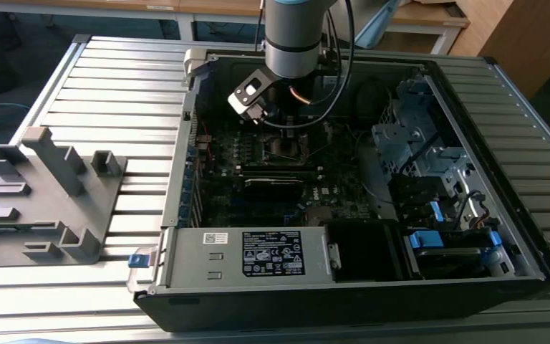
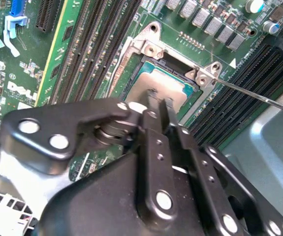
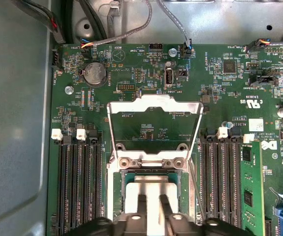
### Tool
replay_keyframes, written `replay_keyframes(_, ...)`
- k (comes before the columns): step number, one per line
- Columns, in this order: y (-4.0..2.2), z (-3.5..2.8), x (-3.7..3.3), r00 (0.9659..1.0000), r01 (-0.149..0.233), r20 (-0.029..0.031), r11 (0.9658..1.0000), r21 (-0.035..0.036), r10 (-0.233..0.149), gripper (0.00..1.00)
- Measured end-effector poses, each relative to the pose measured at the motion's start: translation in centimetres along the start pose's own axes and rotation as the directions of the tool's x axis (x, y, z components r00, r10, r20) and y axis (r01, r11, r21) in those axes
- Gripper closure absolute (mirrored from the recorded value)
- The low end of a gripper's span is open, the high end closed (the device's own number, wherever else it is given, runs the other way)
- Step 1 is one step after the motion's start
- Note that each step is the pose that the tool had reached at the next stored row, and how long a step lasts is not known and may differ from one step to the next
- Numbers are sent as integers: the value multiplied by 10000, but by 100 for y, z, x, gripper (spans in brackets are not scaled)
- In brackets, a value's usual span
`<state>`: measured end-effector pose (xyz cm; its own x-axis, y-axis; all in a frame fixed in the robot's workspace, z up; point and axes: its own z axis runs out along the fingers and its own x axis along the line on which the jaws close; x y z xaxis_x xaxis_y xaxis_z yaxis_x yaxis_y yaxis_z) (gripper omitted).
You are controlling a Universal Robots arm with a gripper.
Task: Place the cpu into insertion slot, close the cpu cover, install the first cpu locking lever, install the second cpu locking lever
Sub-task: 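Place the cpu into insertion slot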
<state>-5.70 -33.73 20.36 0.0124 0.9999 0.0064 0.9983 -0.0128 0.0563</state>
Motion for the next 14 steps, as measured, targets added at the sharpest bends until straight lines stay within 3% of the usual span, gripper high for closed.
replay_keyframes(4, 0, 0, 0, 10000, 0, 1, 10000, 0, 0, 90)
replay_keyframes(9, 0, 1, 0, 10000, -11, 4, 10000, 0, 11, 90)
replay_keyframes(12, 0, 5, 0, 9995, -330, 18, 9995, -1, 330, 90)
replay_keyframes(14, -1, 5, 0, 9994, -339, 18, 9994, -2, 339, 90)
